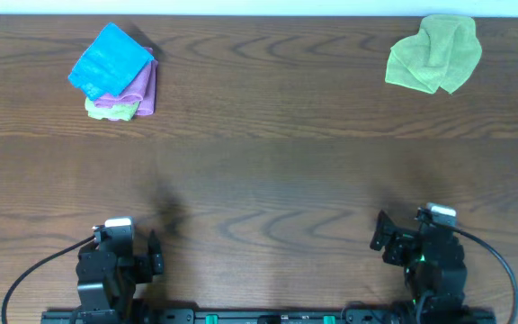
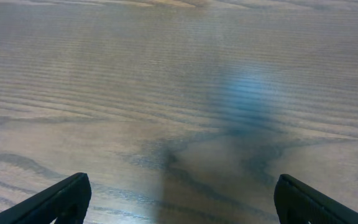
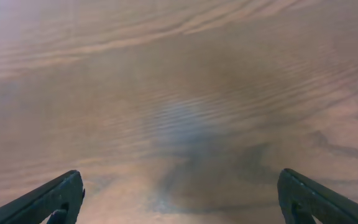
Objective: Fold the cloth
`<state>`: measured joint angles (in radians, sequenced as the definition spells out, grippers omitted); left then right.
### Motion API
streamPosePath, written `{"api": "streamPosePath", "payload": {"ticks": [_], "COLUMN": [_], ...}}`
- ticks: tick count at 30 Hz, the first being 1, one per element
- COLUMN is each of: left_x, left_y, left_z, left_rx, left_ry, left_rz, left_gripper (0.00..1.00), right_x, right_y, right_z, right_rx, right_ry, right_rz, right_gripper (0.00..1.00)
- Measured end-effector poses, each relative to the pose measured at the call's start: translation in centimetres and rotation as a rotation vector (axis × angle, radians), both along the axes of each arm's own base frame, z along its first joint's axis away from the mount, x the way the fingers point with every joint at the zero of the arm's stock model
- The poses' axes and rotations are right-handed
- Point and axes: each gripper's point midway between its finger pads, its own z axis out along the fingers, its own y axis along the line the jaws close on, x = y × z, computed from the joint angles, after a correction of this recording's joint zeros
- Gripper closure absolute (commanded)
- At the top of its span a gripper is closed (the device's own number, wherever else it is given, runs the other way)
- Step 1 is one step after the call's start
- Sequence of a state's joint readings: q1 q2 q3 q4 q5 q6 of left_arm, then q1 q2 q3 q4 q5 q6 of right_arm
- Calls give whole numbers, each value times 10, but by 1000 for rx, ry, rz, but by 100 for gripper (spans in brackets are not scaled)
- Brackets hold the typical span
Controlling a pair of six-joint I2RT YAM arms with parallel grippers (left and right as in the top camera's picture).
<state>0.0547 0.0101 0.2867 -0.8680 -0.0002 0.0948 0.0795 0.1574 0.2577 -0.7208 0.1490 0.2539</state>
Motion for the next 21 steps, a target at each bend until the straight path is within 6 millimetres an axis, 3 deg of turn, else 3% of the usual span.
{"api": "streamPosePath", "payload": {"ticks": [9, 17, 21], "left_x": [0, 0, 0], "left_y": [0, 0, 0], "left_z": [0, 0, 0], "left_rx": [0, 0, 0], "left_ry": [0, 0, 0], "left_rz": [0, 0, 0], "left_gripper": [5, 5, 5], "right_x": [-12, -17, -16], "right_y": [-17, -11, -8], "right_z": [-2, -27, -26], "right_rx": [-68, -75, -73], "right_ry": [-4, 60, 50], "right_rz": [-23, 28, 46], "right_gripper": [1, 1, 1]}}
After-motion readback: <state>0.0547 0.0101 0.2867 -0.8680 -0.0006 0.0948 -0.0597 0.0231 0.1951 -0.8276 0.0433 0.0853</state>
